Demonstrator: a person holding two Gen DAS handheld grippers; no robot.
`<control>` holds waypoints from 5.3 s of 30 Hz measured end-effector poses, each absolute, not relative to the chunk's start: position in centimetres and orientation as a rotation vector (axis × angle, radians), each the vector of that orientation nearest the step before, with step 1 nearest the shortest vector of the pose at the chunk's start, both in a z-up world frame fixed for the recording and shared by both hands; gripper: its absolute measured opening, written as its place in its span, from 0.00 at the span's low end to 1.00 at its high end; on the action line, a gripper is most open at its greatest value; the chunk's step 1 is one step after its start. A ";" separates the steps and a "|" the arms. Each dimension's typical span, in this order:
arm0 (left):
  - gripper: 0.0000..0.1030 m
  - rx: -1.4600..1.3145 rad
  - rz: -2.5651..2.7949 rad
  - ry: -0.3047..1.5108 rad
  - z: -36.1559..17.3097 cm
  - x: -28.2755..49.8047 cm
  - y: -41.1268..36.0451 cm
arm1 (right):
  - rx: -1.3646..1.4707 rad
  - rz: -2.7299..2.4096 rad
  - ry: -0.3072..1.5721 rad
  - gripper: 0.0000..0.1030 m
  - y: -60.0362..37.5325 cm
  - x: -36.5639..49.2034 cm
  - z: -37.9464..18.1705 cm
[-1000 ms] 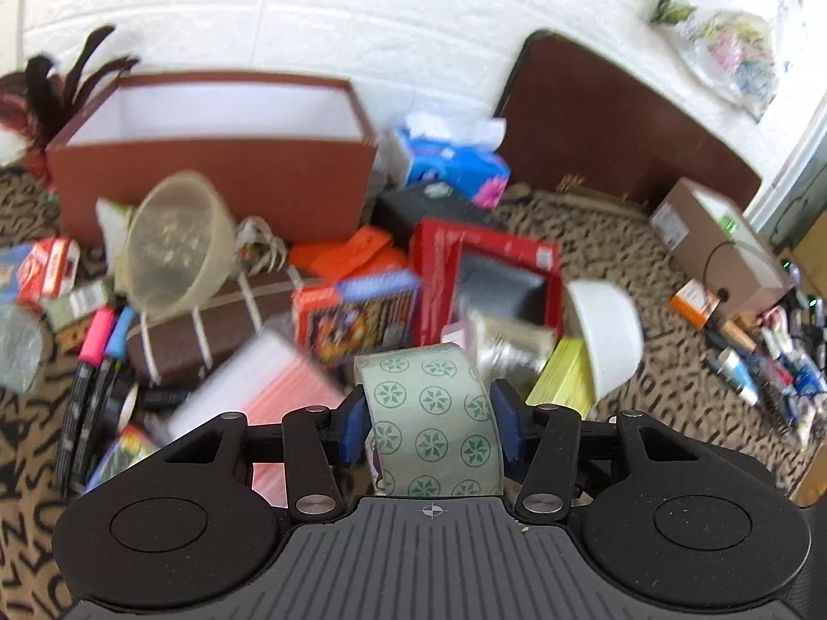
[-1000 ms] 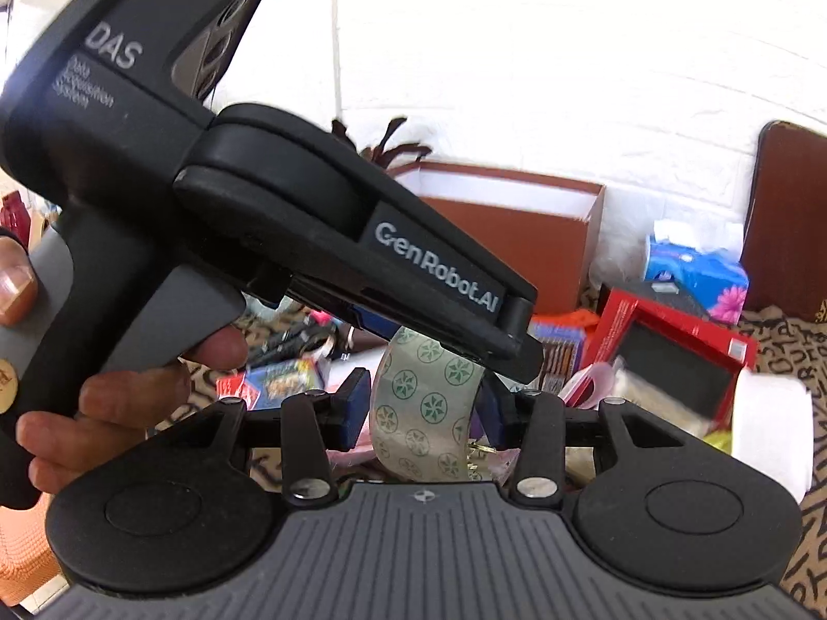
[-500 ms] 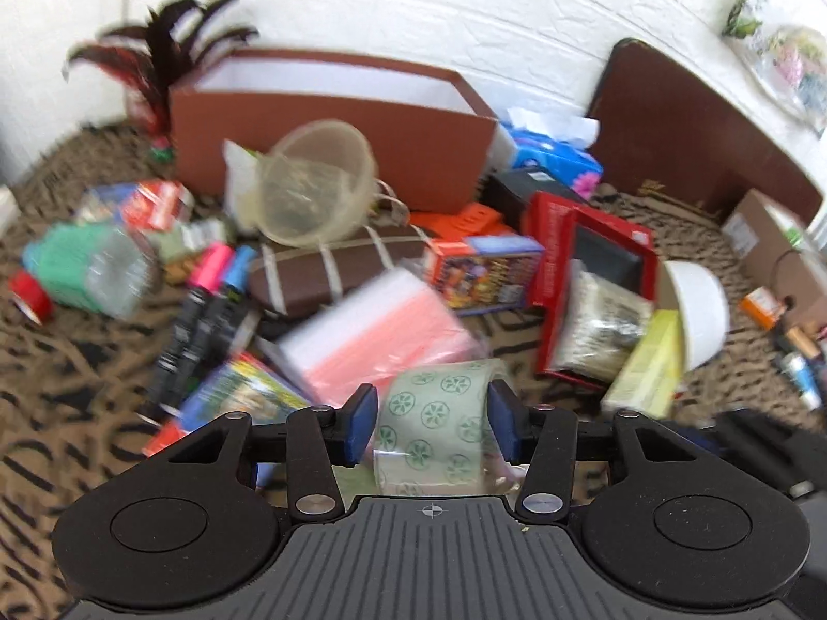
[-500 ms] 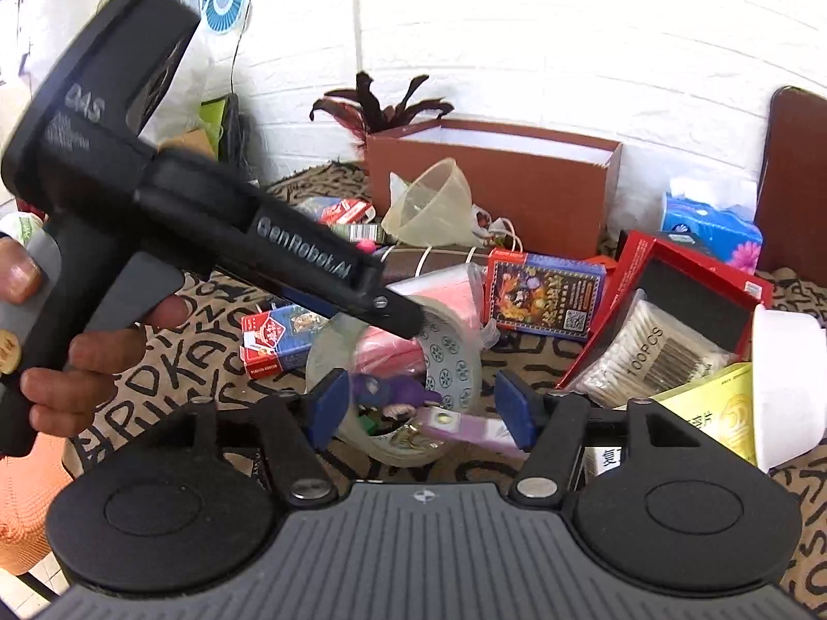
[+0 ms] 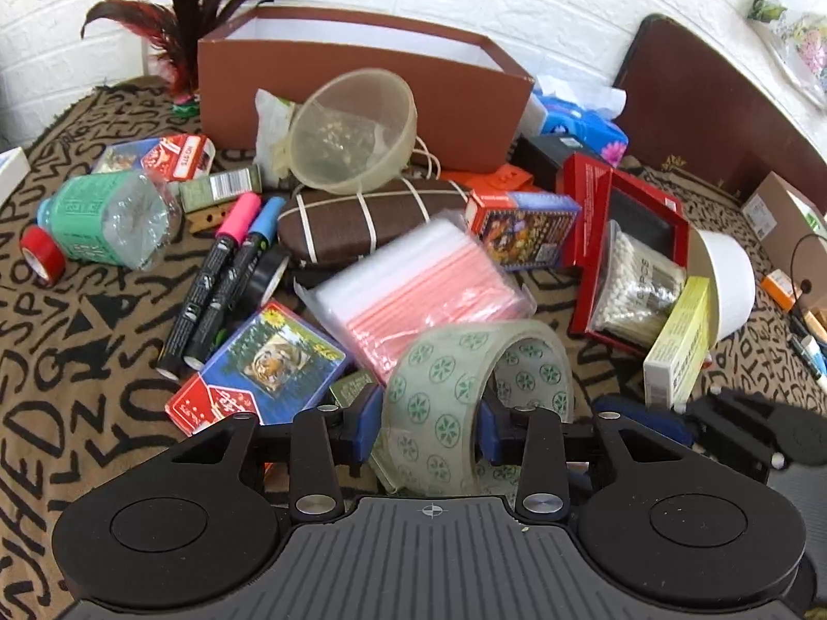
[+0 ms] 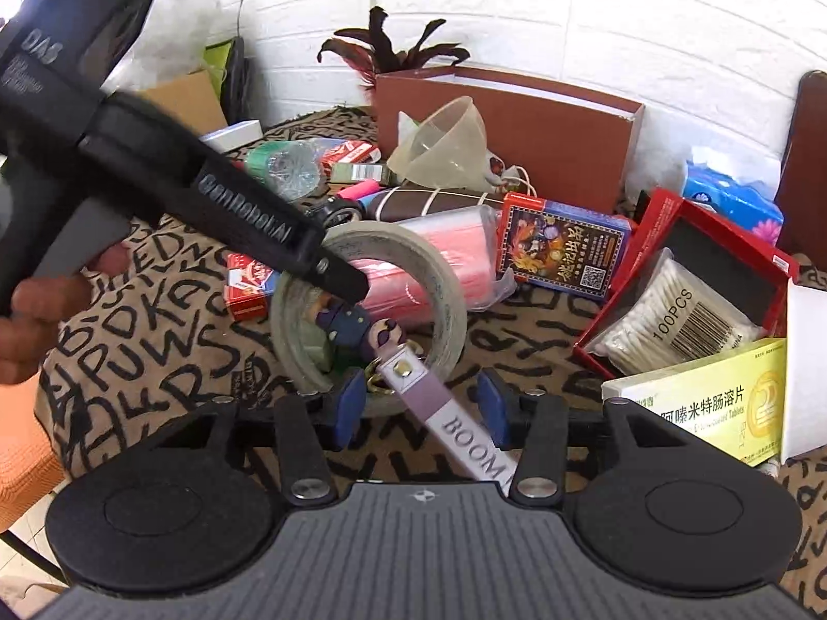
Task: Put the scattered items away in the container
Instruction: 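Grasp the purple keychain with the right gripper while the left gripper holds the tape roll, then carry the tape roll in the left gripper and keychain in the right gripper over the brown box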
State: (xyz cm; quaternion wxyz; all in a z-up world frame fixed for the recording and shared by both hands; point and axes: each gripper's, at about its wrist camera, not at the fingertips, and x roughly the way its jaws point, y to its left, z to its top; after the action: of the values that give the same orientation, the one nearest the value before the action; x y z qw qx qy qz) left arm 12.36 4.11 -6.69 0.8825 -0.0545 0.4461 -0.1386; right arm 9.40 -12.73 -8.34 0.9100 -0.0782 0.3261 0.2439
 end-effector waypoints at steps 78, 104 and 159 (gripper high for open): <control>0.18 -0.145 -0.124 0.921 -8.6 11.2 5.9 | -0.024 0.374 0.748 0.17 -18.1 5.1 -8.6; 0.07 -0.069 -0.136 0.939 -8.1 12.2 4.6 | -0.012 0.352 0.726 0.09 -17.8 6.3 -7.5; 0.10 -0.137 -0.105 0.777 6.7 36.4 7.3 | -0.062 0.402 0.458 0.09 -11.6 33.9 7.3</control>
State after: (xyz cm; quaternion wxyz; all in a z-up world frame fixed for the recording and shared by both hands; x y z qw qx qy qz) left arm 36.45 7.32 6.69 0.9218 -0.0666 0.3784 -0.0511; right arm 33.86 -11.62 7.31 0.9535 -0.0303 0.2256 0.1977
